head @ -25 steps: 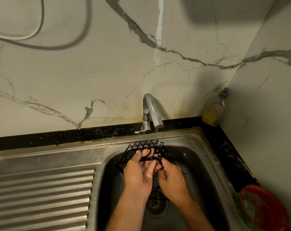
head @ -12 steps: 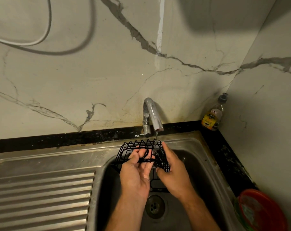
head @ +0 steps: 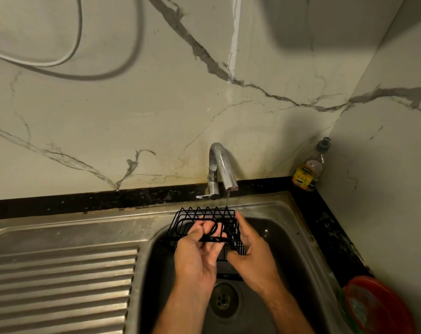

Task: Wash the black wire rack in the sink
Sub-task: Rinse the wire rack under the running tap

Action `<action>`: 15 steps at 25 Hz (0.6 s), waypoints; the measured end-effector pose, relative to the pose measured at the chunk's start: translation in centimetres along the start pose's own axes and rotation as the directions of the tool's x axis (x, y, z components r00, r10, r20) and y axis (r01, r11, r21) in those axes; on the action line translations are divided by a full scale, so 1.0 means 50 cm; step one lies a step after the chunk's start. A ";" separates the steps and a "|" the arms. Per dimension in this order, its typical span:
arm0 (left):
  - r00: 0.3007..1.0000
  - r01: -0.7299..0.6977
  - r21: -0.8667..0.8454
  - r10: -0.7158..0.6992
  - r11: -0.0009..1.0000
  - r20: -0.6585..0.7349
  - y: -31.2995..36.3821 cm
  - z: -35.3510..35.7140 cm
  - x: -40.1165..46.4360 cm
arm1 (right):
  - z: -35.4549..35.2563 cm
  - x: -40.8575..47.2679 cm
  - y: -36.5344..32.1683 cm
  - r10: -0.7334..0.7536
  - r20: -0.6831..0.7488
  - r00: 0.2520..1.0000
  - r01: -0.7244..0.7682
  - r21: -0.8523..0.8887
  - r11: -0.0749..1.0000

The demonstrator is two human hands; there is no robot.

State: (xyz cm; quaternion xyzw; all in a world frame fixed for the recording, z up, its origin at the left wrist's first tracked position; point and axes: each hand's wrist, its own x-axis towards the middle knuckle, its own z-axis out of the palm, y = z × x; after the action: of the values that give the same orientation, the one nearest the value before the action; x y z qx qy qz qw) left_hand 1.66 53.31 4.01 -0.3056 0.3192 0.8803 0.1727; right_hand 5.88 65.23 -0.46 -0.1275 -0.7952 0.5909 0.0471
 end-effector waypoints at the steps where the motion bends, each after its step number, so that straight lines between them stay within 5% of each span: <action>1: 1.000 0.004 0.007 -0.004 1.000 0.013 0.000 -0.001 0.001 | -0.003 -0.003 -0.012 -0.006 0.010 1.000 0.006 0.022 1.000; 3: 0.998 0.005 0.057 -0.009 0.998 0.069 0.000 -0.001 0.000 | -0.008 0.003 -0.056 -0.080 0.021 0.997 0.080 -0.002 0.997; 6: 0.988 -0.019 0.122 0.000 0.992 0.156 -0.008 0.002 -0.002 | -0.012 0.069 -0.103 -0.166 0.216 0.962 0.229 -0.306 0.924; 10: 0.984 -0.067 0.171 0.038 0.983 0.172 -0.002 0.001 -0.003 | -0.054 0.135 -0.094 0.155 0.281 0.947 -0.137 -0.083 0.987; 13: 0.976 -0.090 0.177 0.051 0.980 0.214 0.023 0.012 0.002 | -0.050 0.146 -0.077 0.004 0.184 0.983 -0.002 -0.008 1.000; 15: 0.972 -0.096 0.176 0.054 0.980 0.227 0.024 0.021 0.003 | -0.052 0.152 -0.080 0.034 0.160 0.987 -0.043 0.054 0.998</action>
State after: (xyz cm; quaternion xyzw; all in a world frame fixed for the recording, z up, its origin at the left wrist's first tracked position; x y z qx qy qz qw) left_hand 0.52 53.16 5.09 -0.1759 0.3902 0.8811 0.2013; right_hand -1.42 68.51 3.54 -0.0940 -0.7766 0.6224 -0.0244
